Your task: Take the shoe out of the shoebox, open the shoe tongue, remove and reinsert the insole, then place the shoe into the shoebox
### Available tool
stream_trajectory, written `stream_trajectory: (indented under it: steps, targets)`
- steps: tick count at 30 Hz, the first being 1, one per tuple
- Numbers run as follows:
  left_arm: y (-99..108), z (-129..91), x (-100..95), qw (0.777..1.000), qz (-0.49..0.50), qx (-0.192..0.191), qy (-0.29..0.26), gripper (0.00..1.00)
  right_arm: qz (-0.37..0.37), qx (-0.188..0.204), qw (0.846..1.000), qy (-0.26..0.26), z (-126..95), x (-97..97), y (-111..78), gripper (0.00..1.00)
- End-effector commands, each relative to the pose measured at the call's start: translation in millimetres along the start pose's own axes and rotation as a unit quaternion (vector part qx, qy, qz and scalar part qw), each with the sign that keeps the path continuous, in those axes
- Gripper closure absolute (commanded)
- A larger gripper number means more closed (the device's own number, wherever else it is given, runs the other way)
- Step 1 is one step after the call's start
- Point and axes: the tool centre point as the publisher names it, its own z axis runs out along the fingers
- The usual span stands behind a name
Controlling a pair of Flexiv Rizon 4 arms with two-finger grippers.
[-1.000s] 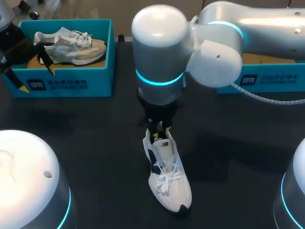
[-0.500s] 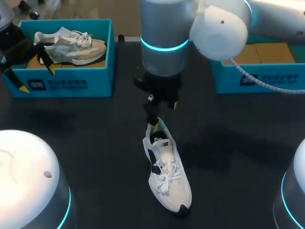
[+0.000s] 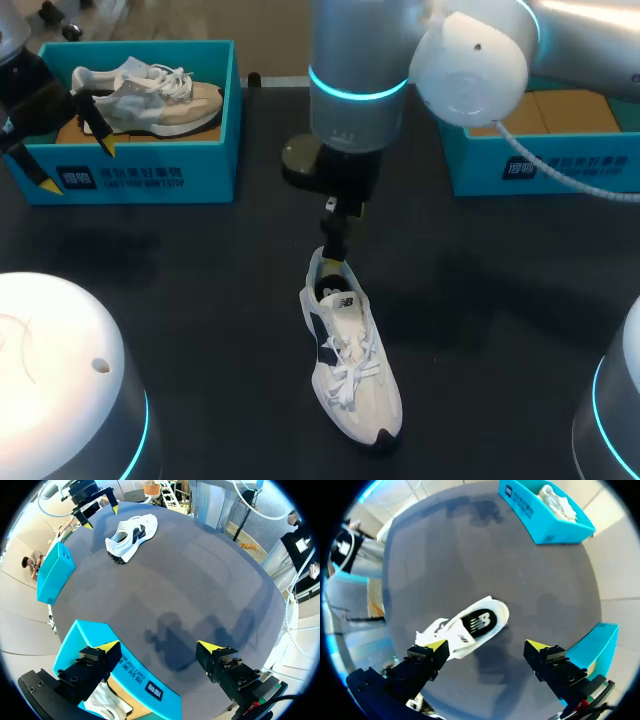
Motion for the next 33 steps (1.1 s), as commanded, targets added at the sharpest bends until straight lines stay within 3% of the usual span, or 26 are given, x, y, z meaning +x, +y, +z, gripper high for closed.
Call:
stream_trajectory:
  steps: [1,19,29,33]
  targets:
    - [-0.4,0.0,0.5,1.0,0.0,-0.001,0.001,0.0,-0.048,0.049,0.996,-0.06,2.2,3.1,18.5,0.0]
    - [-0.4,0.0,0.5,1.0,0.0,-0.001,0.001,0.0,-0.163,0.042,0.985,-0.041,39.8,-25.1,19.5,0.0]
    - [-0.4,0.0,0.5,1.0,0.0,-0.001,0.001,0.0,-0.184,0.037,0.982,-0.031,61.4,-26.7,20.0,0.0]
    - [-0.4,0.0,0.5,1.0,0.0,-0.001,0.001,0.0,-0.182,0.056,0.981,-0.031,75.8,-30.0,22.0,0.0]
